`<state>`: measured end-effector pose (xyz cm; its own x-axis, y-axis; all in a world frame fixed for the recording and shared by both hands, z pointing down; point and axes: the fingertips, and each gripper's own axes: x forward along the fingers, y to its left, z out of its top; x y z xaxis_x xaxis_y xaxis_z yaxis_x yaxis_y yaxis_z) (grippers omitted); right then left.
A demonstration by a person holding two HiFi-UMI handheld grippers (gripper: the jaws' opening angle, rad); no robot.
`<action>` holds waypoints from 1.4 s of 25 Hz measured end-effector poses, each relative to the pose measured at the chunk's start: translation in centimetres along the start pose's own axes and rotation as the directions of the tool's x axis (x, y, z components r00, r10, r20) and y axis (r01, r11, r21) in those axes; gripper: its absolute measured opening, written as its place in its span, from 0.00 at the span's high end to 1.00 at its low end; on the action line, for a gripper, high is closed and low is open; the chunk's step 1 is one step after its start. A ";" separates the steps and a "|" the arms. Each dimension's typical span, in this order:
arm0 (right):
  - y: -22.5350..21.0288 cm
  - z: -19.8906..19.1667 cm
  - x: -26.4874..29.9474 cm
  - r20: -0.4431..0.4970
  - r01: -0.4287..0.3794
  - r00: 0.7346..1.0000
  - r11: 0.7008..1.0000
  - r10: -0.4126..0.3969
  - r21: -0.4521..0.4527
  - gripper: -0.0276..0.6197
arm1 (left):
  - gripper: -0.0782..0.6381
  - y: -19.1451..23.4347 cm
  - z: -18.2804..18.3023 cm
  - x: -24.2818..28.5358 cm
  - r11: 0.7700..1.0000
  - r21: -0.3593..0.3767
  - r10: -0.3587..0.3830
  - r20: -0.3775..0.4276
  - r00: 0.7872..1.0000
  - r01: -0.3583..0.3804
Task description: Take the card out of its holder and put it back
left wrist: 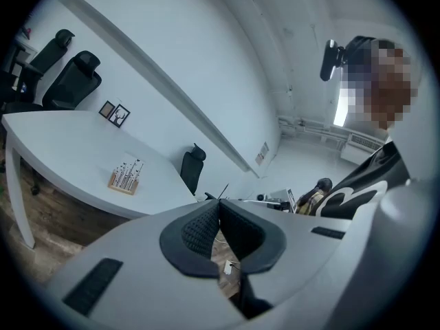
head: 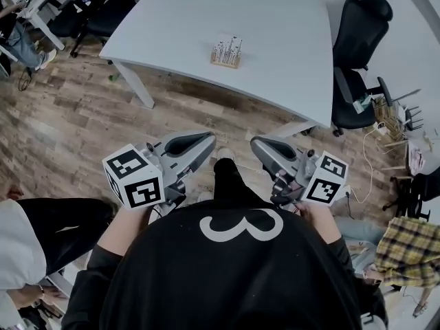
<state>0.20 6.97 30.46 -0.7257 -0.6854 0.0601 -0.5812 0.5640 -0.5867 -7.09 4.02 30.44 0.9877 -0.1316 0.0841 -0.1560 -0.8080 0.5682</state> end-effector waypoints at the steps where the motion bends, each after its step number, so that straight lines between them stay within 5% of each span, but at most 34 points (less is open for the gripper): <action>1: -0.4 0.2 0.2 0.000 -0.001 1.000 1.000 0.001 -0.001 0.94 | 0.87 0.3 0.2 0.2 1.000 0.002 0.002 -0.003 1.000 -0.002; 22: -13.6 6.9 5.6 -0.064 -0.044 0.997 0.999 0.045 0.024 0.93 | 0.87 11.1 4.6 7.8 0.990 -0.054 0.128 -0.052 0.990 -0.131; 30: -19.6 8.1 7.0 -0.124 -0.052 0.991 0.998 0.055 0.025 0.86 | 0.87 15.4 4.9 10.4 0.974 -0.096 0.199 -0.070 0.978 -0.205; 35: -23.5 9.6 8.5 -0.145 -0.043 0.989 0.997 0.033 -0.069 0.83 | 0.87 18.0 5.6 11.5 0.961 -0.103 0.252 -0.071 0.965 -0.258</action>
<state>11.26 -16.55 37.01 -0.7901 -0.5924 0.1576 -0.5734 0.6232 -0.5319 1.43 -15.22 37.06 0.9145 -0.2897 0.2825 -0.4043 -0.6831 0.6083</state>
